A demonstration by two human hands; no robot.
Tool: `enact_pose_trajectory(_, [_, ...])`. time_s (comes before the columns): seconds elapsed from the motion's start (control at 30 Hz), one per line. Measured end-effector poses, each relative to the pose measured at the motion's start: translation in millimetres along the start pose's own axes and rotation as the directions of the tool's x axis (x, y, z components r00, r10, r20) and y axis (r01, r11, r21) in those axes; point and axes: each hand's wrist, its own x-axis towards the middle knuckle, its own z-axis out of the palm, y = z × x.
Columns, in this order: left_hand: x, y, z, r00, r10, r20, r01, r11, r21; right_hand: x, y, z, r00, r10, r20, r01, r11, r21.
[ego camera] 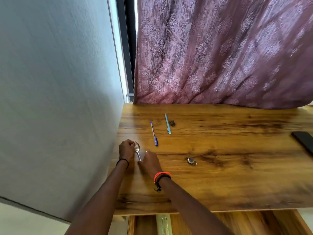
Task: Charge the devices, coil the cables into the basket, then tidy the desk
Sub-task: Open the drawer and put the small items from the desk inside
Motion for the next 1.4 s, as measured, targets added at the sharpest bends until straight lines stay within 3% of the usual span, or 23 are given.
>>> enact_pose_trajectory(0.3, [-42.9, 18.7, 1.5, 0.994, 0.068, 0.086, -0.063, 0.996, -0.065, -24.9, 31.7, -21.6, 0.996, 0.057, 0.062, -0.071, 0.963, 0.259])
enact_pose_trajectory(0.43, [-76.7, 25.2, 6.7, 0.977, 0.116, 0.18, -0.104, 0.992, -0.078, -60.0, 55.3, -43.6, 0.984, 0.056, 0.169, -0.136, 0.849, 0.511])
enact_pose_trajectory(0.6, [-129.5, 23.2, 18.2, 0.948, 0.175, 0.266, -0.126, 0.973, -0.192, -118.4, 85.8, -76.4, 0.967, 0.061, 0.247, -0.217, 0.709, 0.672])
enact_pose_trajectory(0.67, [-148.7, 16.4, 26.7, 0.95, 0.207, 0.236, -0.165, 0.969, -0.186, -144.2, 101.3, -85.6, 0.955, 0.084, 0.283, -0.261, 0.685, 0.68])
enact_pose_trajectory(0.77, [-161.5, -1.6, 43.1, 0.954, 0.261, 0.149, -0.272, 0.96, 0.06, -182.5, 127.3, -93.6, 0.929, 0.085, 0.361, -0.323, 0.664, 0.675])
enact_pose_trajectory(0.97, [-168.1, -32.8, 43.2, 0.889, 0.426, 0.165, -0.456, 0.8, 0.389, -234.8, 176.9, -92.9, 0.861, 0.114, 0.496, -0.435, 0.669, 0.603])
enact_pose_trajectory(1.23, [-170.9, -43.9, 40.4, 0.848, 0.501, 0.176, -0.527, 0.756, 0.388, -221.9, 218.0, -62.0, 0.868, 0.268, 0.417, -0.47, 0.714, 0.519])
enact_pose_trajectory(1.4, [-174.9, -43.7, 39.3, 0.844, 0.51, 0.168, -0.535, 0.772, 0.344, -199.8, 228.4, -37.2, 0.849, 0.398, 0.347, -0.527, 0.669, 0.524])
